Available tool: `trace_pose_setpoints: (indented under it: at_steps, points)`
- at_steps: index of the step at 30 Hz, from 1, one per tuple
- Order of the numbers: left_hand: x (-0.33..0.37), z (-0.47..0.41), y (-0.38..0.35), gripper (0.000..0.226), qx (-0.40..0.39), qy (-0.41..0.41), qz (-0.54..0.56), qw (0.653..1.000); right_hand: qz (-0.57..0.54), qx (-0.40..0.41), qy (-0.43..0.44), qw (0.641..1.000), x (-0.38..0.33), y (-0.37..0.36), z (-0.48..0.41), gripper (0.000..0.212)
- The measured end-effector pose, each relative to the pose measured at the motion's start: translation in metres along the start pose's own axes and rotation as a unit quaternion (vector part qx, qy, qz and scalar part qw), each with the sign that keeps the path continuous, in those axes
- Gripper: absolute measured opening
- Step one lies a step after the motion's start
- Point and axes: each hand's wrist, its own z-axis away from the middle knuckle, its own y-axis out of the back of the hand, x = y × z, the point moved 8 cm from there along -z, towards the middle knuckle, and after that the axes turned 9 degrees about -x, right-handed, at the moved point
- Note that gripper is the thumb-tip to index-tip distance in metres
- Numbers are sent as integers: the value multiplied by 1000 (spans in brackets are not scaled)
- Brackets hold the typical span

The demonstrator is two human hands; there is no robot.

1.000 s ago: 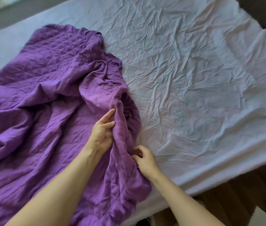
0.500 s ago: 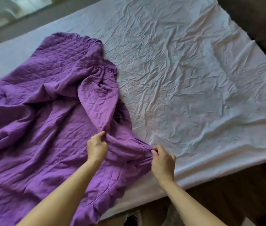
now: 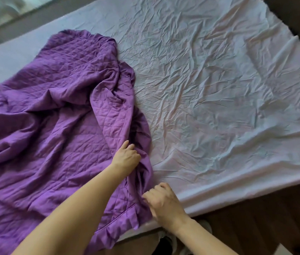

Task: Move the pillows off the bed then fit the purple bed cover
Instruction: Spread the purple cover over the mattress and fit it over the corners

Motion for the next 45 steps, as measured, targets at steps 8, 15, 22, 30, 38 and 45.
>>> trace_pose_setpoints:
  at_steps: [8,15,22,30,38,45]
  points:
    - [-80,31,-70,48,-45,174,219,959,-82,-103,-297,946,70,-12,-61,37]
    - [-111,17,-77,40,-6,270,303,914,-46,-234,-347,907,69,-83,-115,57]
    - [-123,-1,-83,32,-22,282,313,907,-106,57,-410,904,89,-36,-104,13]
    - [-108,-29,-42,45,4,236,415,878,-207,381,-543,720,166,89,24,15]
    - [-59,-87,47,49,106,84,251,959,-309,341,-552,695,175,78,65,15]
    - [-45,-119,95,24,82,41,147,985,-366,354,-532,677,177,80,81,16]
